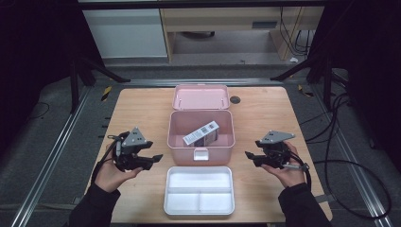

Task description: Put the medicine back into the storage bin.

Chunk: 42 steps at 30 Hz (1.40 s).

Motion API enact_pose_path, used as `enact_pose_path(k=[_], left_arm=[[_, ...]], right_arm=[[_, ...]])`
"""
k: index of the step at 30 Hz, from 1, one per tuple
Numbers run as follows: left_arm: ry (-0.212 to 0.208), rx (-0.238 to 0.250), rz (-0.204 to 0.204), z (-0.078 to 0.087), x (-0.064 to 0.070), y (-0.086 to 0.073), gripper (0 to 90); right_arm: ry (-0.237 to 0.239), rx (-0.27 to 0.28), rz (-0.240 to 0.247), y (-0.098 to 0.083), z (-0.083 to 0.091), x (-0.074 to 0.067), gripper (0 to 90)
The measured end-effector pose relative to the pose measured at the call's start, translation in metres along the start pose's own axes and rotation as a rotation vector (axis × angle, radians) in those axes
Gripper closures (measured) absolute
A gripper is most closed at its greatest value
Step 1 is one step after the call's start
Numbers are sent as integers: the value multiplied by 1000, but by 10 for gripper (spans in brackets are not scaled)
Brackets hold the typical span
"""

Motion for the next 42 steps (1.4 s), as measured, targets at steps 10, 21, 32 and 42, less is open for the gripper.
enact_pose_path(k=[10,21,32,42], left_arm=[[-44,-39,-22,-25,7,-17,392],[-162,-136,-79,-56,26,-31,416],[-228,-249,-142,-75,40,-48,469],[-255,-322,-172,-84,48,-56,521]], right_arm=[[68,-14,73,0,0,-20,437],[194,-20,158,2,8,-56,481],[293,-52,267,-4,7,-92,532],[370,-125,369,-16,1,-118,561]])
Point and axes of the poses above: each handheld gripper's, and its own axes: z roughly backward along the jaws, y roughly out of its top, x roughly to its right, the point moved 7 cm from there along -z, roughly forward along the jaws, and after that the axes turned 14 degrees about -y, right-handed, at the moved point
